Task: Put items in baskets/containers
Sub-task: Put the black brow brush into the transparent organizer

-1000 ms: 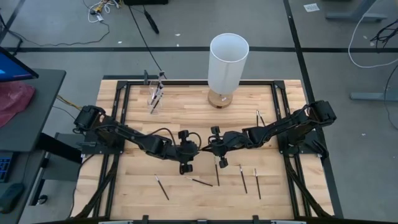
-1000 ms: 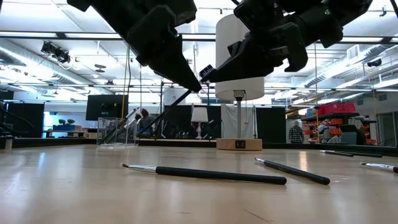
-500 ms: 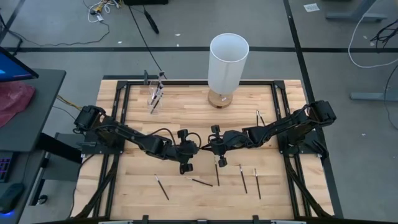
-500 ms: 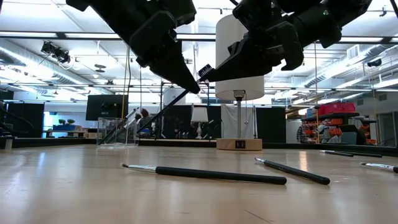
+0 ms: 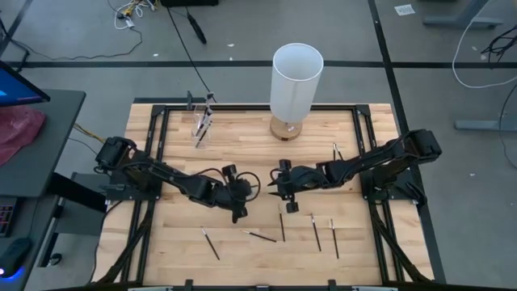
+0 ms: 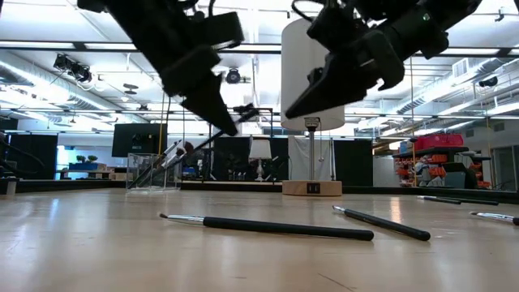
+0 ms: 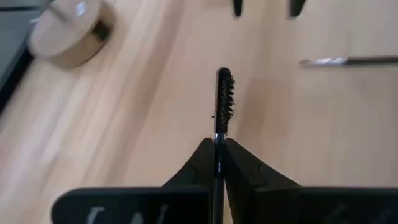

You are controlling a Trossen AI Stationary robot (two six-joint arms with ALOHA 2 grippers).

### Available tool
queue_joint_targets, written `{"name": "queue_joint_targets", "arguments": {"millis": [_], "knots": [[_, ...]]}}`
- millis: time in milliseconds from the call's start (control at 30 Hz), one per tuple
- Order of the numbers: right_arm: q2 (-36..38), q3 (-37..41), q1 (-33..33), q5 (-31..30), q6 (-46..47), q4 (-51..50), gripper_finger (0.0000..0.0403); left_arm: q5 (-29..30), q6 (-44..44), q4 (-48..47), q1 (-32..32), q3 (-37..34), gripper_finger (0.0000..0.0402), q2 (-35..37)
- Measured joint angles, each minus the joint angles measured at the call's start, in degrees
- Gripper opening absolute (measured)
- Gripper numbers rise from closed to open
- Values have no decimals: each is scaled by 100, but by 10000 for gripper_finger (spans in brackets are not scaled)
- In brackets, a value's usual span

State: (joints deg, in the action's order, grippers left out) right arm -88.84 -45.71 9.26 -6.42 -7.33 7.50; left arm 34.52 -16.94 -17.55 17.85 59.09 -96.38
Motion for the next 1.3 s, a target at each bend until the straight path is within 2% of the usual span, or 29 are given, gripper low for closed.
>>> {"name": "queue_joint_targets", "arguments": {"millis": [100,200,400,533,633,767,900,967,1133,1300], "knots": [[45,237,-31,-18,245,95,163,265,-114,-345,-28,-5,15,307],[44,664,-26,-4,444,766,178,542,-85,-369,-144,-335,15,940],[44,1630,-23,-7,870,2739,177,615,69,9,-942,-1523,15,2968],[44,1973,-22,-14,910,3753,167,131,616,835,-1889,-2040,15,4113],[44,2008,-22,-20,855,4051,160,-317,1113,1135,-2705,-2193,15,4531],[44,2008,-26,-22,738,4201,154,-721,1694,1162,-3795,-2206,15,4580],[44,2006,-26,-22,741,4323,150,-1631,2017,1510,-4826,-2205,15,4268],[44,2006,-26,-22,742,4371,149,-1860,2163,1726,-5275,-2205,15,4049],[44,2006,-26,-22,842,4378,148,-2469,2375,2473,-6166,-2208,15,3421],[44,2006,-2,-16,865,4387,148,-3121,2478,3299,-6769,-2205,15,2754]]}}
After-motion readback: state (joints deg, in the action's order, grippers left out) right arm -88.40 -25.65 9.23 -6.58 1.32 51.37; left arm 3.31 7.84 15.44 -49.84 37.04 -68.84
